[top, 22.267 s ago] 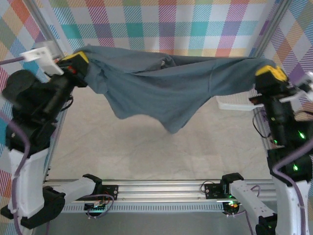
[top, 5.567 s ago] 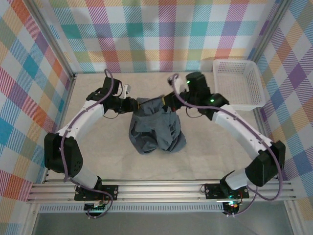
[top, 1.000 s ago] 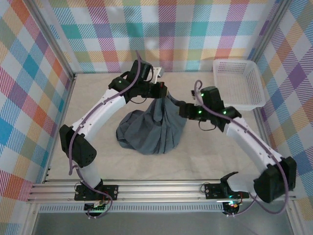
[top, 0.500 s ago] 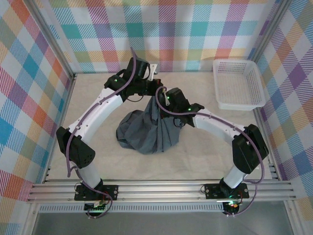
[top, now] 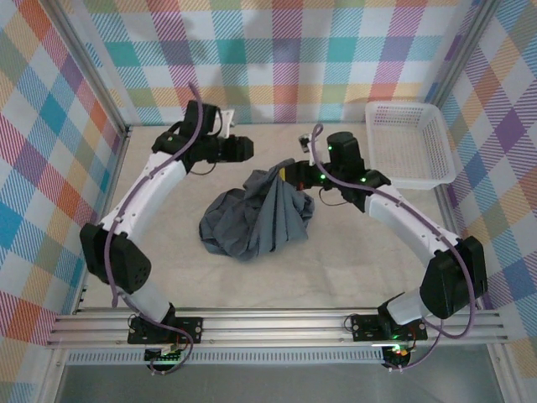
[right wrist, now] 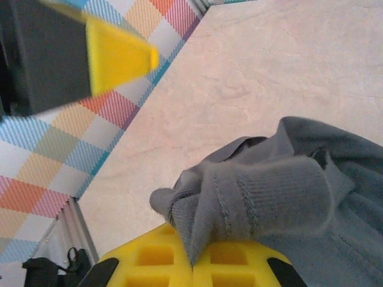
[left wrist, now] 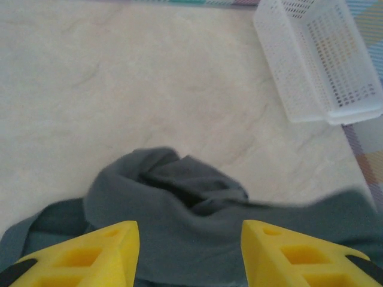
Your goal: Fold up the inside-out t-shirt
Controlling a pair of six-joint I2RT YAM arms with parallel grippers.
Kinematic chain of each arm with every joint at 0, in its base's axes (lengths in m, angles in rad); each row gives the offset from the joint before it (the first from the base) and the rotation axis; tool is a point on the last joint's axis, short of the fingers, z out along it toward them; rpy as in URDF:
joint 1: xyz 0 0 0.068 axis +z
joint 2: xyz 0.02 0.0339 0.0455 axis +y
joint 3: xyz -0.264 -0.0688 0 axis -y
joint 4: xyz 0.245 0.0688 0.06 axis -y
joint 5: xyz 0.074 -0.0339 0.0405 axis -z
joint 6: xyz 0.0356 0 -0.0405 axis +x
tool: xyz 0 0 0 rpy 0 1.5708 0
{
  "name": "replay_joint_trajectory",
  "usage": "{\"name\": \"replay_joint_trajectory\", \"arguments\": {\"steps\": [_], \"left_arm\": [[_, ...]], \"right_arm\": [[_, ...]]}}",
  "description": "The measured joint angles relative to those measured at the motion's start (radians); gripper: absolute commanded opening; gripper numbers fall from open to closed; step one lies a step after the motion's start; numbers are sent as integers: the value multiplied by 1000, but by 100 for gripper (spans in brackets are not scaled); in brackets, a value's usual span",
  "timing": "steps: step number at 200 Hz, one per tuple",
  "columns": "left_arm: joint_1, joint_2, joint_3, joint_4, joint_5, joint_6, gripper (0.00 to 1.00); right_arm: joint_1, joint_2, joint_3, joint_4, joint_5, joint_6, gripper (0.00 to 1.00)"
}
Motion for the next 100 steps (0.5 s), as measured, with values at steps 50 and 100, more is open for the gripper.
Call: {"name": "replay_joint_trajectory", "arguments": {"steps": [50,100], "left_arm": [[-4,-219,-397,129,22,-27,62],[-40,-112,-602,332,-7,-91,73]], "right_arm": [[-24,27,0,-1,-172,-1,0],[-30,46,0,-4,-210,8,0]]}}
